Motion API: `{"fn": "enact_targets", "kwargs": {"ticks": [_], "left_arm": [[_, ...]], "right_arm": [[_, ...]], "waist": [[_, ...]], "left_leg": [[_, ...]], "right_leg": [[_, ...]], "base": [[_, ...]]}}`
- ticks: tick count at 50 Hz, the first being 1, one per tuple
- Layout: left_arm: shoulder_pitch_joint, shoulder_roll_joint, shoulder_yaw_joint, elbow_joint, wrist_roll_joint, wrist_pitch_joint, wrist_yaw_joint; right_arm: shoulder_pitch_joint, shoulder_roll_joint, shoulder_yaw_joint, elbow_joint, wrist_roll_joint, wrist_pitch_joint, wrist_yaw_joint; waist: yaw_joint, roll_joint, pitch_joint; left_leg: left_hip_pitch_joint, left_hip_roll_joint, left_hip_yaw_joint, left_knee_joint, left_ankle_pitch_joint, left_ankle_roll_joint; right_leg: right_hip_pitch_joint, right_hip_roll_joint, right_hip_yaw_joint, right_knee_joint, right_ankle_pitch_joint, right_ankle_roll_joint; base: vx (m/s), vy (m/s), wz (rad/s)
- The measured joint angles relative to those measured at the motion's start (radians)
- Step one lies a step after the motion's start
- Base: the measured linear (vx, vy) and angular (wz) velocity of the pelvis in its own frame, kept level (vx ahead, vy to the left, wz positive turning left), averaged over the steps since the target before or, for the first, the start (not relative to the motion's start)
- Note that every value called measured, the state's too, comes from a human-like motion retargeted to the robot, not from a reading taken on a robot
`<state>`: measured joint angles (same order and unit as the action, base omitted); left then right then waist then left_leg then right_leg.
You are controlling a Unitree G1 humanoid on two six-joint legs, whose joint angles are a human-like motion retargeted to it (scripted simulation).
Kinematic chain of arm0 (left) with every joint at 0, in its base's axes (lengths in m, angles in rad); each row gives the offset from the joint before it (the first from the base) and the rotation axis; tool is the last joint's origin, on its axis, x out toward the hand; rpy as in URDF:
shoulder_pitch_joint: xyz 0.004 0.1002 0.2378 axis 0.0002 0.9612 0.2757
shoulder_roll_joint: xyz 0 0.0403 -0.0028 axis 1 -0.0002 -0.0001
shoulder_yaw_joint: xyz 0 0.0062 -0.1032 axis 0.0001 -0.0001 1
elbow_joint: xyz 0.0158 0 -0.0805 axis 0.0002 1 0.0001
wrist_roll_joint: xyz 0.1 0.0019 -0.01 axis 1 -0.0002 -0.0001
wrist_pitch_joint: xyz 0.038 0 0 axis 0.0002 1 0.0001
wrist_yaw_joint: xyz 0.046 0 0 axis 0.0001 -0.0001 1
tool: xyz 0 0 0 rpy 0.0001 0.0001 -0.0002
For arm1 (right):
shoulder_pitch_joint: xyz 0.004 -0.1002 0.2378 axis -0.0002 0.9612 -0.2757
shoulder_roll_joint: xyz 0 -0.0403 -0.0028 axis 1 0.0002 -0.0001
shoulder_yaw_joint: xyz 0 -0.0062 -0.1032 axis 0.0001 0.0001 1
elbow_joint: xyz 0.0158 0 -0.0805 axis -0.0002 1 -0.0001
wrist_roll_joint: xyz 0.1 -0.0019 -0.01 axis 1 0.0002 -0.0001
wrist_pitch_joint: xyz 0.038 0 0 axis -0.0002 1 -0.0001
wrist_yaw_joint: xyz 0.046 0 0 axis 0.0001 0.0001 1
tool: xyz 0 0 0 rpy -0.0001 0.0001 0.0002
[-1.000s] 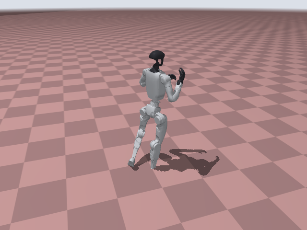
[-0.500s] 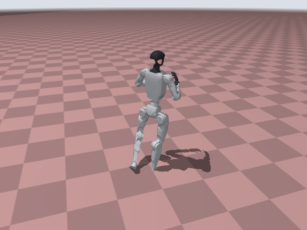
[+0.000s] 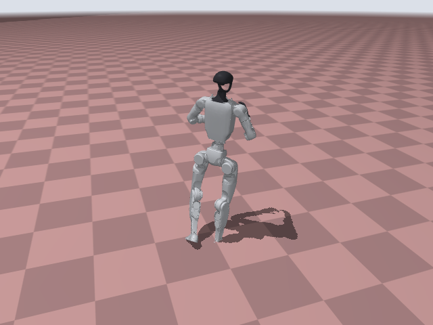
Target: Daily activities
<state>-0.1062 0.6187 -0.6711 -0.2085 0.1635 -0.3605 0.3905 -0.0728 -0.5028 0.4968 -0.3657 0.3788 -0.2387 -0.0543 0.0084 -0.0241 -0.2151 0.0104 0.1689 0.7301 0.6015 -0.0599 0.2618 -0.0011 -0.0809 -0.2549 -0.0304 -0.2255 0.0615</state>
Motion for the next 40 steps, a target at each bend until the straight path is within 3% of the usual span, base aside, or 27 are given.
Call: {"fn": "enact_targets", "kwargs": {"ticks": [40], "left_arm": [[-0.084, 0.086, 0.127, -0.07, 0.149, -0.006, 0.217]], "right_arm": [[-0.061, 0.09, -0.099, -0.036, -0.1, -0.117, -0.303]], "waist": [[0.003, -0.035, 0.105]], "left_leg": [[0.226, -0.103, 0.02, -0.301, -0.032, 0.0]], "right_leg": [[0.138, -0.015, -0.083, 0.003, -0.018, -0.039]], "base": [[0.01, 0.0, 0.06]]}}
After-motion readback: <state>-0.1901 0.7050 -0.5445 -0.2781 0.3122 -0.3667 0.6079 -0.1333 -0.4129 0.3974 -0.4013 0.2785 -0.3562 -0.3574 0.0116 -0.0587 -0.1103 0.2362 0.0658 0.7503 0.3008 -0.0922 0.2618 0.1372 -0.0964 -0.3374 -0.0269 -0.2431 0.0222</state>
